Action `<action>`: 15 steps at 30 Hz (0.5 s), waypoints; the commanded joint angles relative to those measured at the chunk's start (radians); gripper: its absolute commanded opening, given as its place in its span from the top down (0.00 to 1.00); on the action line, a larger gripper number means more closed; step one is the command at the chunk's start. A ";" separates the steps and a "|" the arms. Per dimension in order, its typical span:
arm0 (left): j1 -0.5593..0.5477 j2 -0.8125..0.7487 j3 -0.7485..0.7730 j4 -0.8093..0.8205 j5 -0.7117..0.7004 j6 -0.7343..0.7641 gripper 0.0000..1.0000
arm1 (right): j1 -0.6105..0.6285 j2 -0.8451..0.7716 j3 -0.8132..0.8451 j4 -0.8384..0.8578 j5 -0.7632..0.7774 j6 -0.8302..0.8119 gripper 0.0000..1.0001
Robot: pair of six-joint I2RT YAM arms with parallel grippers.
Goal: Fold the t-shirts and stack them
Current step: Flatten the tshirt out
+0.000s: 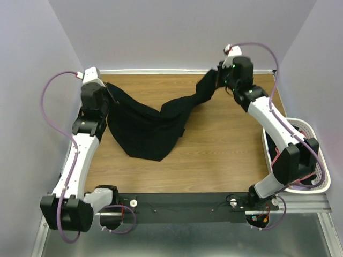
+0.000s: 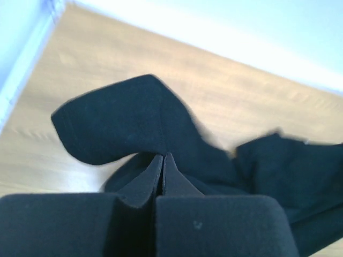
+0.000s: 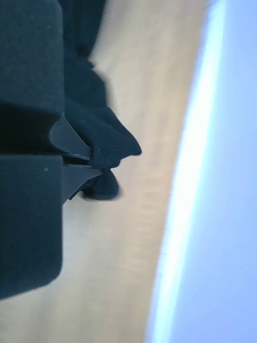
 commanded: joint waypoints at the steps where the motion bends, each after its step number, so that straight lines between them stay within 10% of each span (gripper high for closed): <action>1: 0.009 -0.107 0.110 -0.102 0.032 0.005 1.00 | -0.003 0.017 0.247 -0.010 0.022 -0.067 0.99; 7: 0.007 -0.195 0.225 -0.184 0.081 0.003 1.00 | -0.003 0.077 0.449 -0.015 0.013 -0.067 0.99; 15: 0.007 -0.232 0.285 -0.182 -0.032 0.036 1.00 | -0.002 -0.081 0.301 -0.010 0.161 -0.127 0.99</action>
